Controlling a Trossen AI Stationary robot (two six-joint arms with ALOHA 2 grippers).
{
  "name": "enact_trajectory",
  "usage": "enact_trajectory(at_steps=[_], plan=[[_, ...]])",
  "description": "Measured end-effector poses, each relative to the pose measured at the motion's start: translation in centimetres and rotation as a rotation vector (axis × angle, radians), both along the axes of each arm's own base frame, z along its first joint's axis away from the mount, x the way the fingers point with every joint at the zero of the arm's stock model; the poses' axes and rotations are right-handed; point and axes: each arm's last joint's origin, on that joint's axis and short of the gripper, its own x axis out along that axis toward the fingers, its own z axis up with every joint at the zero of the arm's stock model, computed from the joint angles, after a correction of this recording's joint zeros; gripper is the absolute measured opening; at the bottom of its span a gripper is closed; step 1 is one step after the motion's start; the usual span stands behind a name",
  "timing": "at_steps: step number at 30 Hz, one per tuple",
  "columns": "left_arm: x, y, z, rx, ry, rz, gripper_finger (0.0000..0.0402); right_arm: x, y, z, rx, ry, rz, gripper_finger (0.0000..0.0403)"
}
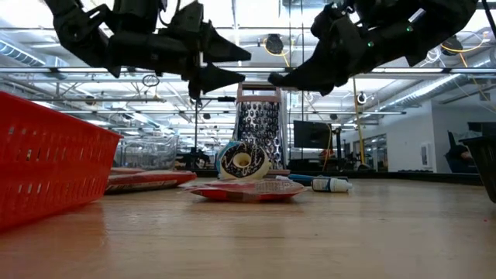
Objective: Pick & Place Food Item
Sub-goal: Put the violet food coloring bottle into the red bin
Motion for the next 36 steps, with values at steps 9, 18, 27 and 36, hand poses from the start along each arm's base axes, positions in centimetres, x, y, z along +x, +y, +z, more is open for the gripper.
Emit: enact_trajectory(at_steps=[9, 18, 27, 36], plan=[[4.0, -0.8, 0.1, 0.128, 0.086, -0.101, 0.0296, 0.1, 0.5, 0.3, -0.001, -0.028, 0.016, 0.0071], [5.3, -0.7, 1.0, 0.183, 0.119, -0.109, 0.0296, 0.1, 0.5, 0.3, 0.0, -0.036, 0.021, 0.007], [5.3, -0.7, 0.6, 0.178, 0.153, -0.115, 0.0198, 0.1, 0.8, 0.3, 0.006, -0.036, 0.048, 0.0067], [5.3, -0.7, 0.6, 0.178, 0.149, -0.122, 0.0083, 0.1, 0.7, 0.3, 0.003, -0.035, 0.05, 0.0072]])
